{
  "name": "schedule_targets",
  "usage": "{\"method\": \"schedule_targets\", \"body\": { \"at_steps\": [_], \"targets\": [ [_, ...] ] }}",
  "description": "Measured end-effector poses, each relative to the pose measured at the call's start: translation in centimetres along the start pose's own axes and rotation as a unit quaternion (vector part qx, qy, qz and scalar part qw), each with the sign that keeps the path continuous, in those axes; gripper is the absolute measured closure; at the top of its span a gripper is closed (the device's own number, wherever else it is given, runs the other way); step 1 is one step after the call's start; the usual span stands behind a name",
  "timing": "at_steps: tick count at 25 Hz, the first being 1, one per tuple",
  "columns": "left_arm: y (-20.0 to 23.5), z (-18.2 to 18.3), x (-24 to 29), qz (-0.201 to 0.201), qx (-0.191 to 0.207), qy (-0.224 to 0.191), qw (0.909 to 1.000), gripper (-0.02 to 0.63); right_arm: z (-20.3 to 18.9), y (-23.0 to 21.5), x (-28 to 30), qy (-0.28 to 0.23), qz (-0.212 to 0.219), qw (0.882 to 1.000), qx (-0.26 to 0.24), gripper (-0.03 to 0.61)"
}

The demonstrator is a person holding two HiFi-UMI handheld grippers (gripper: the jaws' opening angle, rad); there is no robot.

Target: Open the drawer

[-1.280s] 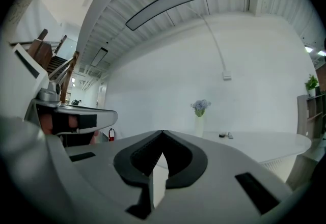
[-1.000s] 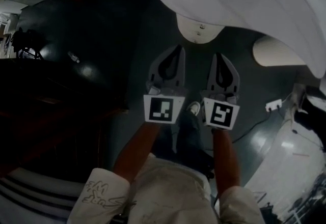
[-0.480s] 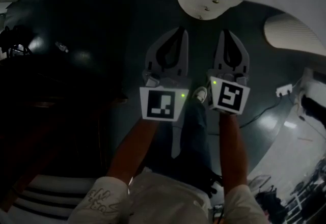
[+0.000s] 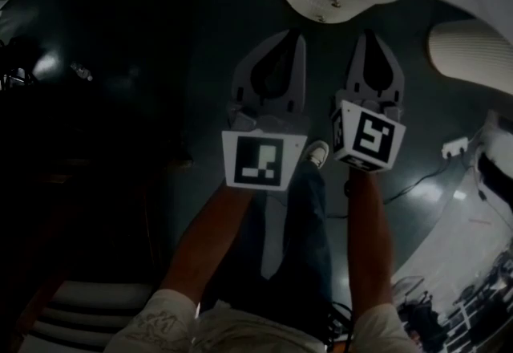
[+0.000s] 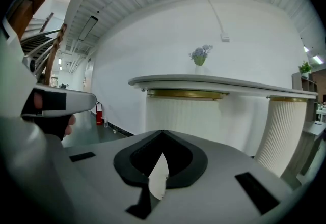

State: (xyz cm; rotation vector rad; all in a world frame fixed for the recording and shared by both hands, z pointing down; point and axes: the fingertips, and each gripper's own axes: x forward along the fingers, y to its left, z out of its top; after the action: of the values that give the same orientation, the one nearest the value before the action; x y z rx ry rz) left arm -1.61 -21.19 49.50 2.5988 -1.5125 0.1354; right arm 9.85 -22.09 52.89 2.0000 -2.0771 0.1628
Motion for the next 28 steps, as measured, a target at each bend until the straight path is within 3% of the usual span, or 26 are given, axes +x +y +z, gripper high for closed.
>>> {"method": "schedule_targets", "body": {
  "at_steps": [15,22,28],
  "targets": [
    [0.5,-4.6,4.1,0.014,-0.018,0.008,0.9997,0.612,-4.3,-2.1,5.5,0.012,-0.023,1.0,0.007,0.574],
    [0.3,-5.7,4.9,0.01,-0.021,0.022,0.9995,0.612,-4.8,-1.6,7.8,0.022,-0.015,1.0,0.002,0.471],
    [0.5,-6.1,5.4,0.008,-0.025,0.029,0.9992,0.612,-4.6,-1.9,9.6,0.023,-0.028,0.999,0.004,0.456]
  ]
}}
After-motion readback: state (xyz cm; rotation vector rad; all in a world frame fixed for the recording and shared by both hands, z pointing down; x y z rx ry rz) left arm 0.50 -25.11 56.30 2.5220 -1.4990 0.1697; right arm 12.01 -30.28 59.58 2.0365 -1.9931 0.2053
